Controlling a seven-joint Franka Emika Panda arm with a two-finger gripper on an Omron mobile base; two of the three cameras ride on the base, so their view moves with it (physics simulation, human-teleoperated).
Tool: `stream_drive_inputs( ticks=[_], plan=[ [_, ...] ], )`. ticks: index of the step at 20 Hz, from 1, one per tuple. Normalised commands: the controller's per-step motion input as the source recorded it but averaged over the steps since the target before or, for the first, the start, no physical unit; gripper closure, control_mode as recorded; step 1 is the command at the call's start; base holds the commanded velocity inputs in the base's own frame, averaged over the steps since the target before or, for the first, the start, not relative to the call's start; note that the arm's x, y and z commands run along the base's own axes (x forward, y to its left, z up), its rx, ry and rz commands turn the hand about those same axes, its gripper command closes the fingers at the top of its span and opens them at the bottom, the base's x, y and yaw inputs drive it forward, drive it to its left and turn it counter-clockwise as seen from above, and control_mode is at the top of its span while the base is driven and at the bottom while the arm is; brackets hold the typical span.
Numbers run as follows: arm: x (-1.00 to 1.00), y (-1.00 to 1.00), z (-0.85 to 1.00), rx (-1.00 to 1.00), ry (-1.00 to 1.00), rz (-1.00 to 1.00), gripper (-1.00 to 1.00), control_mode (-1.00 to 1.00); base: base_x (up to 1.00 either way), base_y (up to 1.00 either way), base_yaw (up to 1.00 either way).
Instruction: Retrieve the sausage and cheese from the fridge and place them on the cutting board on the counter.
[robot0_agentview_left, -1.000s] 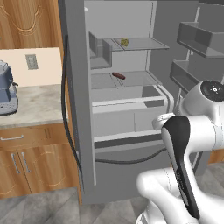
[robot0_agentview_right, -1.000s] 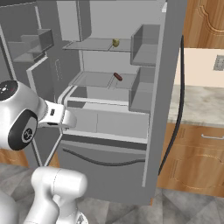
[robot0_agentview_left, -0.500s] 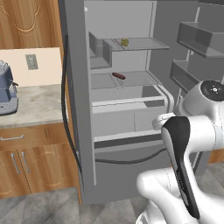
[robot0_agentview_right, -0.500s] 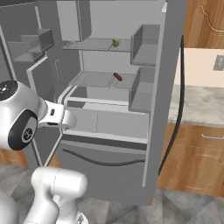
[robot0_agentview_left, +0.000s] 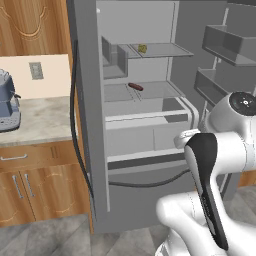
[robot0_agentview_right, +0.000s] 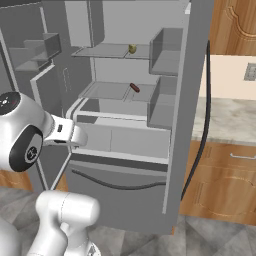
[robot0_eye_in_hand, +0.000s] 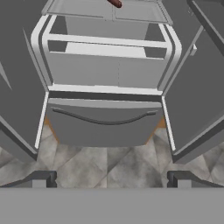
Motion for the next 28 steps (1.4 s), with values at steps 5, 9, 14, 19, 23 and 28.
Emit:
stream_drive_inputs(
  ticks=[5,9,14,19,23,28],
  plan=[
    [0.00,0.00,0.00,0.00,0.00,0.00,-1.00,1.00,0.32,-0.13,0.00],
    [0.00,0.00,0.00,0.00,0.00,0.00,-1.00,1.00,0.53,-0.27,-0.02],
    [0.00,0.00,0.00,0.00,0.00,0.00,-1.00,1.00,0.63,-0.21,-0.06],
    [0.00,0.00,0.00,0.00,0.00,0.00,-1.00,1.00,0.53,-0.17,-0.04],
    [0.00,0.00,0.00,0.00,0.00,0.00,-1.00,1.00,0.51,-0.15,-0.03],
    [0.00,0.00,0.00,0.00,0.00,0.00,-1.00,1.00,0.48,-0.06,-0.02]
  ],
)
